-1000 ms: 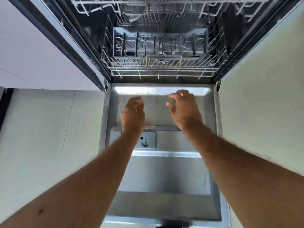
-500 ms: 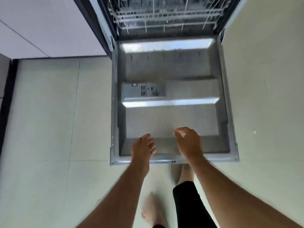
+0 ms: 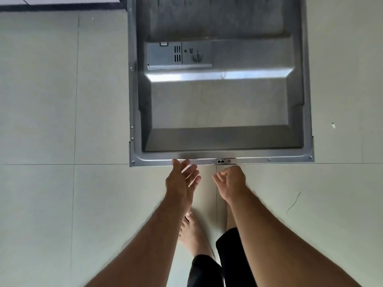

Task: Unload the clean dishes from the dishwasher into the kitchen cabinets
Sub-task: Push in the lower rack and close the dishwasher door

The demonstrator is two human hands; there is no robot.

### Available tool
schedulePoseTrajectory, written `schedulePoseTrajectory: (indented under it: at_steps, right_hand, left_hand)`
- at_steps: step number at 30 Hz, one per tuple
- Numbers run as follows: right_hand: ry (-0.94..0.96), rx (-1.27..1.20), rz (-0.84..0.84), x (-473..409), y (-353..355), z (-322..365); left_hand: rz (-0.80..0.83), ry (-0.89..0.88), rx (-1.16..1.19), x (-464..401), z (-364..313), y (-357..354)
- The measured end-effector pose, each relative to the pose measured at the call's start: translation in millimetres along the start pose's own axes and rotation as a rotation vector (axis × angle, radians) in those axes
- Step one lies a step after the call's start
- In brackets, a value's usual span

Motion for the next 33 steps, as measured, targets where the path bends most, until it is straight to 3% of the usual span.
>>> schedulePoseTrajectory:
  at_steps: [7,12,20,24,33]
  right_hand:
    - [0.027,-0.07,0.136,-33,-16,15]
    - [0.017,-0.357,0.131,1,-8,24]
    - [0.028,-0.356,0.114,155,4,88]
    - [0.114,-0.339,0.176,263,-6,151]
    - [0.333,-0.297,0.188,407,-53,303]
  left_hand:
    - [0.074,-0.019,0.118,-8,0,-20]
    - [0.119,-0.079,0.146,18,-21,-32]
    - [0.241,-0.183,0.155,169,-85,-71]
    - [0.301,-0.289,0.088,267,-142,-91]
    - [0.392,-0.512,-0.104,412,-250,-150]
Point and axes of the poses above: each hand's wrist, its own x-axis away from the middle knuckle, its own y-axis out of the back of the hand, z = x × y, the point moved 6 cm from there along -x, towards the middle knuckle, and after that the axes turned 5 degrees about y, right-handed, at the moved point
